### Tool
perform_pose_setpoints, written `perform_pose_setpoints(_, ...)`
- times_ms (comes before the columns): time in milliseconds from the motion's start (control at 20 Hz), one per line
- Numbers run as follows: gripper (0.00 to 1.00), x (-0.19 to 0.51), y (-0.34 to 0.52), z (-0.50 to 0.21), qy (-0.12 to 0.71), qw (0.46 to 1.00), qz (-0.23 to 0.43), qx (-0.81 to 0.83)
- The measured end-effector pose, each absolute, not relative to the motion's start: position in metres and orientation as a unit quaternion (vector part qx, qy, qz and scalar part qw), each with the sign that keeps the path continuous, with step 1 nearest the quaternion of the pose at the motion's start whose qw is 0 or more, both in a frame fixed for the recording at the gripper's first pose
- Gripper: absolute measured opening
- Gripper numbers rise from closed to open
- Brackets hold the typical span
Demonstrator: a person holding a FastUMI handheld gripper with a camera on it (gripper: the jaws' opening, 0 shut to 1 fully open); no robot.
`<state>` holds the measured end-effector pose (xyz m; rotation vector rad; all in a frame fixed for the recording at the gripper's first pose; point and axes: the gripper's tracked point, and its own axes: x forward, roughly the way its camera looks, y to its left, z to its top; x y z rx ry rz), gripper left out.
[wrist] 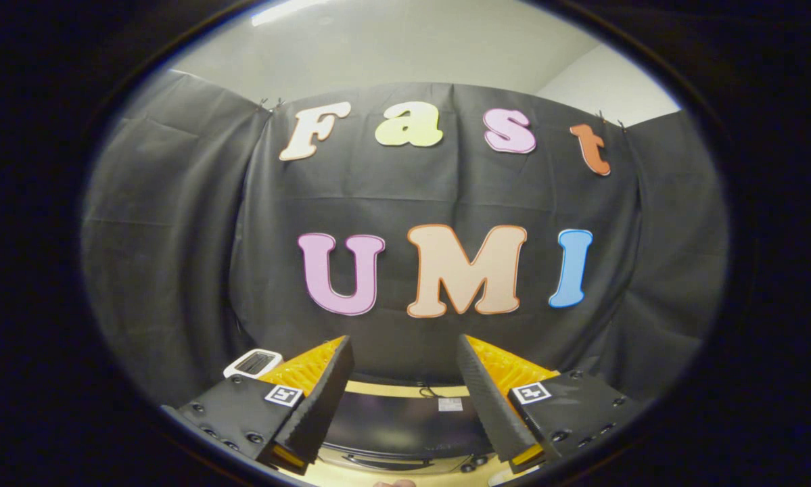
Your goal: Open the toaster oven, put the food inside, and close the toaster oven door.
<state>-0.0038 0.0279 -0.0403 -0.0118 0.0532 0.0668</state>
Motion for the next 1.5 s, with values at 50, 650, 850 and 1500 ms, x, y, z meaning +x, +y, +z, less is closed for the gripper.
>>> perform_pose_setpoints(50, 0.97, -0.003, 0.028, -0.054, 0.036, 0.999, 0.032, -0.007)
perform_pose_setpoints(650, 0.97, 0.015, 0.035, -0.246, 0.176, 0.984, 0.003, -0.02)
perform_pose_setpoints(850, 0.97, 0.015, 0.034, -0.294, 0.218, 0.976, -0.007, -0.029)
perform_pose_setpoints(1500, 0.97, -0.014, 0.029, -0.315, 0.225, 0.974, -0.014, 0.019)
